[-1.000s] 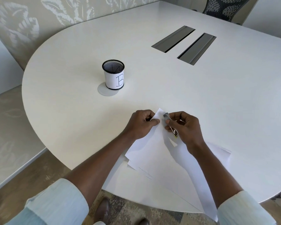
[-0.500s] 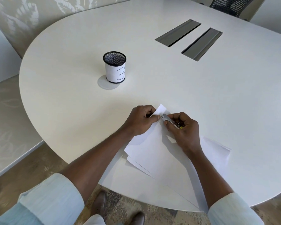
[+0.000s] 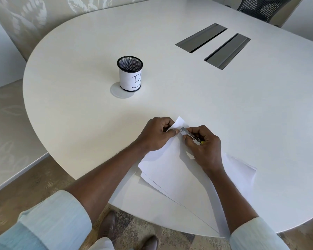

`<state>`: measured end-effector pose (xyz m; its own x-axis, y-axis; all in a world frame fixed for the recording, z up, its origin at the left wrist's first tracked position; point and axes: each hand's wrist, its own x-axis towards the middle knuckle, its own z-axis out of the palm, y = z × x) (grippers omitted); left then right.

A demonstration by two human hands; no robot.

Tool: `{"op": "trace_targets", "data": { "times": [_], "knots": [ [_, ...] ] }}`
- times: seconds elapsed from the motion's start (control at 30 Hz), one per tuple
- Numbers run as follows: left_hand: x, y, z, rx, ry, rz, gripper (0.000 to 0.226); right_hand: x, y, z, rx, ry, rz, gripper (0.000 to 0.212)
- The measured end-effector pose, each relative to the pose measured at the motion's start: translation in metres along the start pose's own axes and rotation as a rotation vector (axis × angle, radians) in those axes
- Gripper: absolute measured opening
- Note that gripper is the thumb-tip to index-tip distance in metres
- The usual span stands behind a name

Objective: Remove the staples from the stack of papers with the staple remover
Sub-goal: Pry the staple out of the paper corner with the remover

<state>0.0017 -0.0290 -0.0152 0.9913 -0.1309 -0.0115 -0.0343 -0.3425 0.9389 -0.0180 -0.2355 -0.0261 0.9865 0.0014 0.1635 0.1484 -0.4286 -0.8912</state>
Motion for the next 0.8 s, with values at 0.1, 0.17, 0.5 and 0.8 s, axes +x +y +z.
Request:
{"op": "trace_targets", "data": {
  "times": [0.1,0.17,0.5,0.8],
  "knots": [
    [-0.0004,0.0001,0.0002,-0.013,-0.004,0.0,0.02,0.0006,0.0004,0.0009,-0.027,0.003,-0.009,0.014],
    [-0.0003,0.0002,-0.0002,-0.01,-0.007,-0.004,0.021,0.001,0.0005,0.0011,-0.033,0.0,-0.011,0.014],
    [0.0015,0.0006,-0.0019,0.013,-0.018,-0.024,0.027,0.0009,0.0031,0.0019,-0.095,-0.042,-0.106,0.011],
    [0.0005,0.0037,-0.0022,0.004,-0.026,-0.042,0.022,0.001,0.0022,0.0021,-0.12,-0.054,-0.107,0.004]
  ]
}}
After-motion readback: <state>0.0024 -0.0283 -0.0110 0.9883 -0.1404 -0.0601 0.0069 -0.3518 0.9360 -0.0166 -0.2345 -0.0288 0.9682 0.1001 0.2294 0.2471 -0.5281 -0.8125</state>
